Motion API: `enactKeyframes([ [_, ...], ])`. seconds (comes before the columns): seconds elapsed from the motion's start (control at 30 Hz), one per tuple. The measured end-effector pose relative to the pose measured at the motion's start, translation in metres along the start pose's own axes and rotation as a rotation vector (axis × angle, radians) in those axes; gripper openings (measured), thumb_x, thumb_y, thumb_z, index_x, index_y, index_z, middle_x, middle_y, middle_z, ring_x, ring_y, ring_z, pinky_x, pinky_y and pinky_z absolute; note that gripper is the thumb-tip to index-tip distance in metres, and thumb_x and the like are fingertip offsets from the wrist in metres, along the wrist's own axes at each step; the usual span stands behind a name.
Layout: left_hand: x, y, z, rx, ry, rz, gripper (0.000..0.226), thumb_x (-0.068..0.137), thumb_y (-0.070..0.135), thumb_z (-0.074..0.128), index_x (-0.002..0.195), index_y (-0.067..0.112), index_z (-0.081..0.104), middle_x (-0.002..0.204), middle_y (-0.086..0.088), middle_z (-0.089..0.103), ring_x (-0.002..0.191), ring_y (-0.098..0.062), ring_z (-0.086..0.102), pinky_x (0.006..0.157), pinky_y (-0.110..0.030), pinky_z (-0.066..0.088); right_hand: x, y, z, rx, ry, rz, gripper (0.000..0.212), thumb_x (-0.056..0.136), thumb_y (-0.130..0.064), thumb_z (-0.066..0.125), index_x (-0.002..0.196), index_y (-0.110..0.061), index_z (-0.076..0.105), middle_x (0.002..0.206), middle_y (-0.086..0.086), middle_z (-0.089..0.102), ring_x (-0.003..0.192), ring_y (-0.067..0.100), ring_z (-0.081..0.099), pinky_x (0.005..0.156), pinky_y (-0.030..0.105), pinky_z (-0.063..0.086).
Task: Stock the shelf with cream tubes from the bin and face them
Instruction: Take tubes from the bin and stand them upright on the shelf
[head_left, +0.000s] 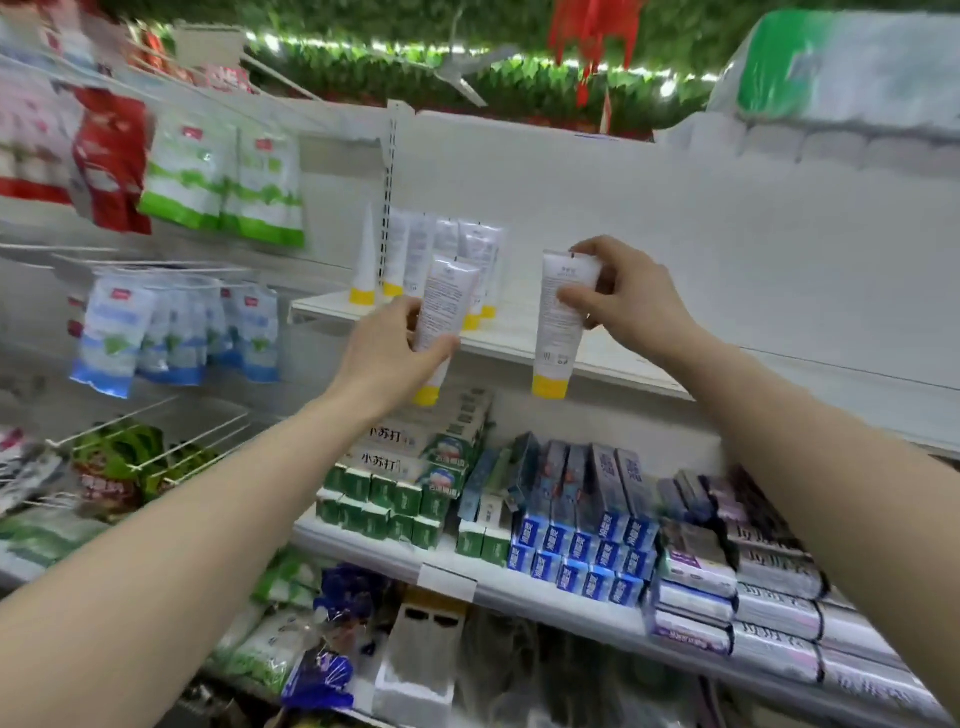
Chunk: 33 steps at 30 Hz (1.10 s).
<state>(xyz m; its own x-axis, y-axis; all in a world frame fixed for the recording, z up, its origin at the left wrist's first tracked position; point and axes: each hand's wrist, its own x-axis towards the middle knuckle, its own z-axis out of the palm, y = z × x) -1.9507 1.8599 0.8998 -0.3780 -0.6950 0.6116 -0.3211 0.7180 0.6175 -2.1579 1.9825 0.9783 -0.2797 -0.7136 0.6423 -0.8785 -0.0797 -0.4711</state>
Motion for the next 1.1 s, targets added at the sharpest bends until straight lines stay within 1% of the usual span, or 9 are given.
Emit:
enactKeyframes([
  [0.07,0.020,0.001,-0.002,0.003,0.024,0.014,0.041,0.083,0.047,0.066,0.114,0.021,0.060,0.109,0.002,0.066,0.095,-0.018,0.063,0.085,-0.038,0.051,0.024,0.000,-0.009,-0.008,0.091,0.033,0.032,0.085,-0.015,0.066,0.117,-0.018,0.059,0.095,0.005,0.066,0.071,0.016,0.067,0.062,0.022,0.056],
  [0.13,0.039,-0.001,-0.001,0.021,0.036,0.013,0.044,0.081,0.051,0.065,0.114,0.022,0.060,0.109,0.002,0.065,0.095,-0.019,0.063,0.086,-0.041,0.051,0.048,0.004,-0.012,-0.047,0.157,0.065,0.032,0.086,-0.016,0.062,0.118,-0.018,0.059,0.101,0.007,0.066,0.076,0.024,0.069,0.072,0.035,0.059],
  [0.27,0.071,-0.007,0.005,0.032,0.037,0.025,0.042,0.081,0.051,0.065,0.111,0.023,0.061,0.106,0.004,0.066,0.093,-0.018,0.062,0.082,-0.036,0.050,0.087,0.016,0.000,-0.111,0.218,0.115,0.032,0.085,-0.017,0.055,0.117,-0.019,0.057,0.102,0.006,0.066,0.080,0.028,0.068,0.078,0.044,0.057],
  [0.4,0.094,-0.014,0.014,0.003,0.041,0.025,0.047,0.080,0.052,0.065,0.115,0.020,0.060,0.107,0.004,0.065,0.090,-0.017,0.062,0.084,-0.037,0.051,0.116,0.036,0.028,-0.144,0.236,0.165,0.029,0.083,-0.019,0.055,0.109,-0.026,0.048,0.092,0.006,0.066,0.084,0.031,0.064,0.080,0.045,0.053],
  [0.5,0.108,-0.022,0.021,-0.010,0.049,0.025,0.052,0.080,0.052,0.066,0.119,0.018,0.058,0.106,0.006,0.063,0.088,-0.013,0.062,0.082,-0.033,0.050,0.137,0.054,0.048,-0.175,0.226,0.168,0.030,0.083,-0.016,0.055,0.109,-0.026,0.046,0.086,0.007,0.066,0.083,0.031,0.061,0.080,0.042,0.050],
  [0.7,0.125,-0.041,0.031,-0.046,0.078,0.020,0.050,0.078,0.055,0.066,0.116,0.023,0.058,0.102,0.011,0.064,0.083,-0.009,0.062,0.077,-0.031,0.050,0.173,0.088,0.081,-0.186,0.233,0.199,0.026,0.086,-0.015,0.054,0.108,-0.026,0.047,0.088,0.008,0.064,0.087,0.031,0.054,0.070,0.033,0.039],
  [0.9,0.133,-0.047,0.035,-0.073,0.089,0.016,0.051,0.077,0.054,0.068,0.118,0.025,0.059,0.103,0.014,0.062,0.082,-0.004,0.061,0.071,-0.020,0.043,0.193,0.103,0.101,-0.170,0.190,0.231,0.026,0.086,-0.018,0.056,0.110,-0.026,0.049,0.092,0.007,0.065,0.090,0.032,0.058,0.077,0.038,0.049],
  [1.0,0.133,-0.047,0.038,-0.088,0.092,0.022,0.050,0.077,0.054,0.068,0.118,0.026,0.059,0.103,0.016,0.062,0.083,-0.003,0.061,0.073,-0.022,0.045,0.195,0.108,0.105,-0.179,0.187,0.227,0.026,0.087,-0.019,0.055,0.111,-0.026,0.049,0.093,0.007,0.065,0.090,0.032,0.059,0.079,0.040,0.050],
  [1.1,0.132,-0.044,0.042,-0.115,0.078,0.024,0.051,0.076,0.056,0.068,0.116,0.027,0.059,0.103,0.017,0.064,0.082,0.000,0.062,0.078,-0.028,0.053,0.195,0.111,0.101,-0.236,0.155,0.226,0.029,0.089,-0.018,0.053,0.118,-0.020,0.049,0.101,0.009,0.065,0.094,0.033,0.058,0.083,0.040,0.049],
])
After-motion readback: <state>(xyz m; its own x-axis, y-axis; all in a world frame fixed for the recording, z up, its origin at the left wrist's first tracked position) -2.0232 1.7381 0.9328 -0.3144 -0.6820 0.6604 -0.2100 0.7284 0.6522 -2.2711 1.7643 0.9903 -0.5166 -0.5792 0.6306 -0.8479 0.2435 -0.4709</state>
